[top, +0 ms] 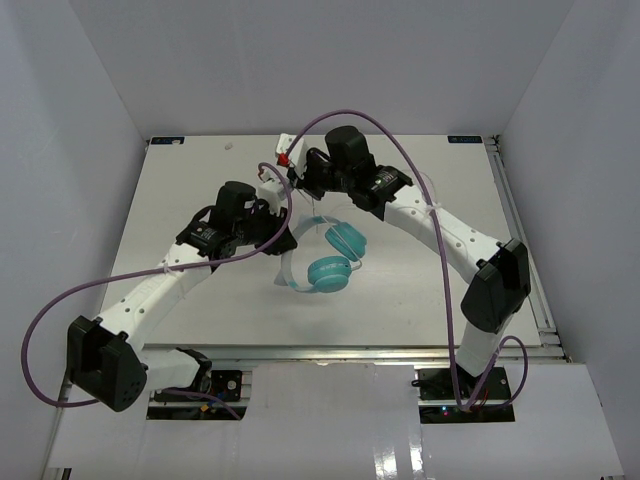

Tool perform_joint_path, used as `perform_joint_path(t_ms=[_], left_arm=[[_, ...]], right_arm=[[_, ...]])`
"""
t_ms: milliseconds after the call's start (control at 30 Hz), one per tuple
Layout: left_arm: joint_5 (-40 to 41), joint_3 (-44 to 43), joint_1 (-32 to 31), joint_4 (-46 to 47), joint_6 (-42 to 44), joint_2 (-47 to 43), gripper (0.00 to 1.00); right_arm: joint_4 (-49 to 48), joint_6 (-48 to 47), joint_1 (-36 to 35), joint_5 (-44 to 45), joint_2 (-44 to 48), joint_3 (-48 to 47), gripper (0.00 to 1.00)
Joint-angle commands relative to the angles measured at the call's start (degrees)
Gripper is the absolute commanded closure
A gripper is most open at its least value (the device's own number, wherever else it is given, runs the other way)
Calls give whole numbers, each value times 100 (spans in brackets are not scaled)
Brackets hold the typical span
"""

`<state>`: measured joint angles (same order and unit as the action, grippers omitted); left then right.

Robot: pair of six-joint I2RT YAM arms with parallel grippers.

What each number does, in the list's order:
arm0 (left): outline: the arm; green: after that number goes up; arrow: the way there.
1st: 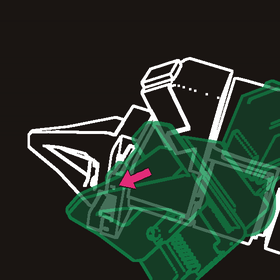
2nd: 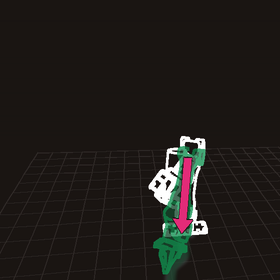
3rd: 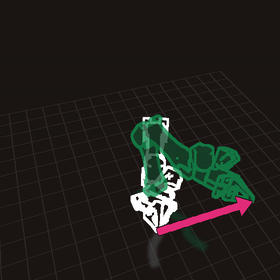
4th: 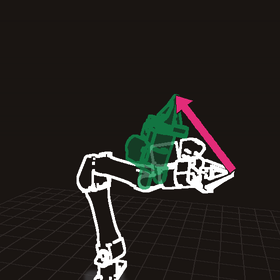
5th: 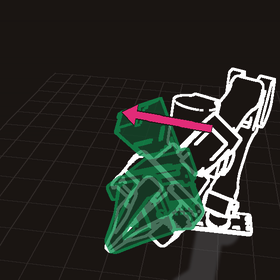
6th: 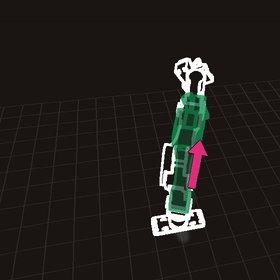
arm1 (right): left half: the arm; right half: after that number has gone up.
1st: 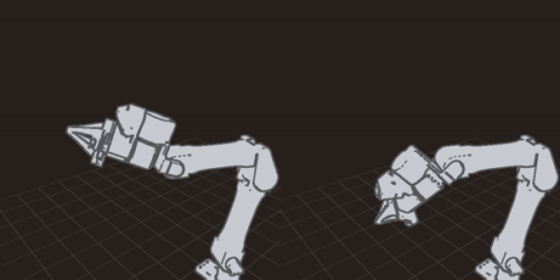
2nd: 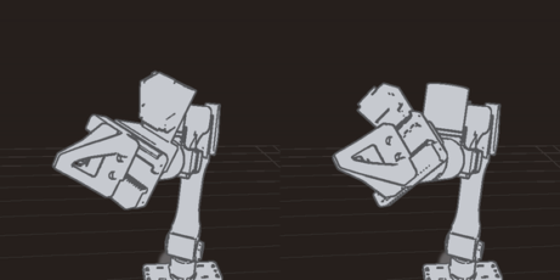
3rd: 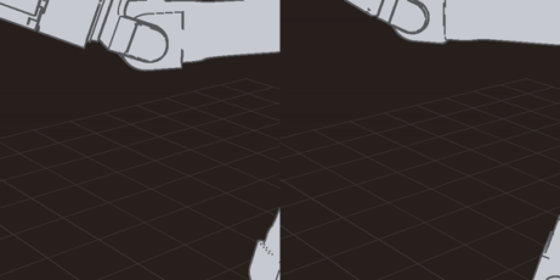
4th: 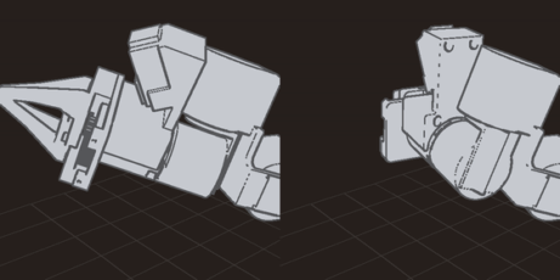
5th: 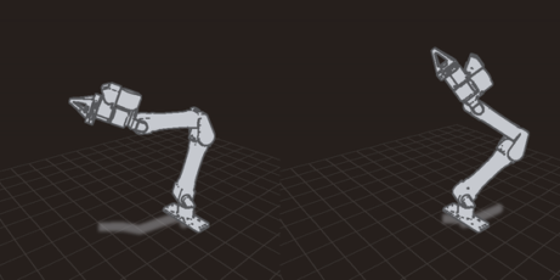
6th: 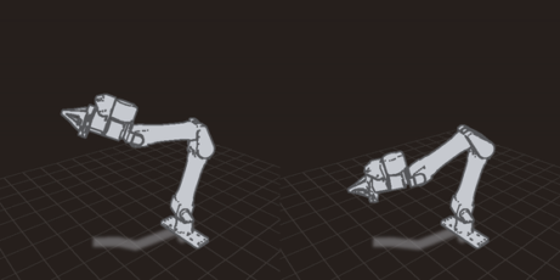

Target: Wrap the headphones

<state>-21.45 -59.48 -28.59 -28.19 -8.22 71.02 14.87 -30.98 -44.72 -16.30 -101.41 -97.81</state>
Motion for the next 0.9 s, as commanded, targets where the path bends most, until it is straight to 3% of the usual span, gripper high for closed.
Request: perform_joint_path(t_ms=[0, 133, 333, 867], left_arm=[[214, 103, -140, 742, -38, -494, 100], [580, 479, -147, 1214, -94, -1093, 100], [193, 665, -165, 1757, -187, -1331, 100], [394, 703, -165, 1668, -392, -2083, 100]], right_arm=[[-311, 920, -136, 841, -322, -477, 92], [-237, 977, -143, 705, -400, -584, 92], [-88, 731, -139, 518, -517, -691, 92], [-453, 1251, 860, 149, -127, -260, 92]])
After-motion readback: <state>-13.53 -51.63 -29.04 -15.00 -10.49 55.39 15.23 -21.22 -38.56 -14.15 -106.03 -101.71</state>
